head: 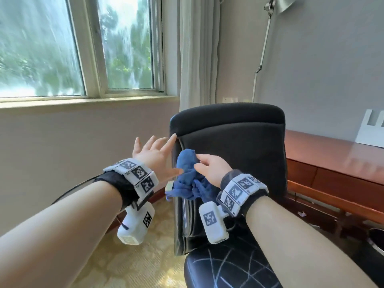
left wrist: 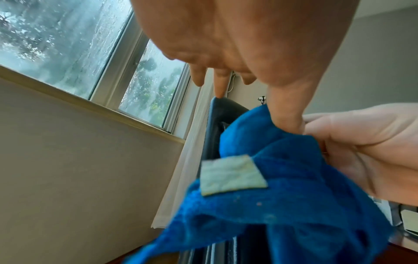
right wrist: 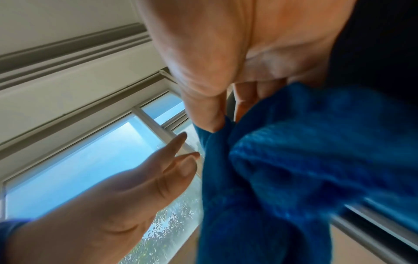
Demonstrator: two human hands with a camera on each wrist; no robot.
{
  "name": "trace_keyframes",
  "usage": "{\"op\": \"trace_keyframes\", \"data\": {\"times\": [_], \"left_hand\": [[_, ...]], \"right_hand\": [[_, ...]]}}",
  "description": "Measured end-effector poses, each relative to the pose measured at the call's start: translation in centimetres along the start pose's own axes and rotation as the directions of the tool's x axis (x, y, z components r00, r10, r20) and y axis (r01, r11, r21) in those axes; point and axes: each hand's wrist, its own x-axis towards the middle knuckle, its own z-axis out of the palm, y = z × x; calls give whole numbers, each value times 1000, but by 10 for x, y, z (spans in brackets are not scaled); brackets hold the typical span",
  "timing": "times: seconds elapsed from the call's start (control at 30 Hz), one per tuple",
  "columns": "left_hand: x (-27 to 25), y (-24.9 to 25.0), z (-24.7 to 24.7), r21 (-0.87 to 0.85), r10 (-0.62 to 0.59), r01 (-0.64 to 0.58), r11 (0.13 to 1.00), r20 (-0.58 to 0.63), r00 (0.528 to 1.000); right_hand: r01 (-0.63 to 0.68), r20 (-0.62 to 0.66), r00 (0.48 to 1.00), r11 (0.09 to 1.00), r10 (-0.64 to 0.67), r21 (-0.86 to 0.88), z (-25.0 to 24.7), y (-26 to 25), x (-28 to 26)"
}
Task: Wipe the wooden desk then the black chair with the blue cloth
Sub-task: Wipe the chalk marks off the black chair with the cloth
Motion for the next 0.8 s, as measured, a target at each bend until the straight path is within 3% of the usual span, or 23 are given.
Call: {"op": "trace_keyframes", "data": {"times": [0.17, 0.3, 0.4, 0.5, 0.63, 0.8], "left_hand": [[9, -8, 2, -62, 63, -60, 996, 33, 997], [20, -13, 5, -164, 68, -57, 985, 66, 995], [26, -17, 5, -155, 135, -123, 980, 68, 989], [33, -20, 0, -180, 182, -173, 968, 37, 983], [40, -21, -14, -202, 209, -211, 956, -32, 977], [39, -26, -26, -168, 238, -247, 954, -70, 969]], "right_hand": [[94, 64, 993, 995, -95, 23, 15, -10, 17], [55, 41, 997, 991, -61, 122, 19, -7, 26], [40, 36, 998, 992, -45, 122, 18, -2, 30], [21, 46, 999, 987, -28, 157, 15, 3, 33], [0, 153, 988, 998, -10, 61, 8, 10, 35], [4, 247, 968, 979, -55, 202, 20, 3, 33]]}}
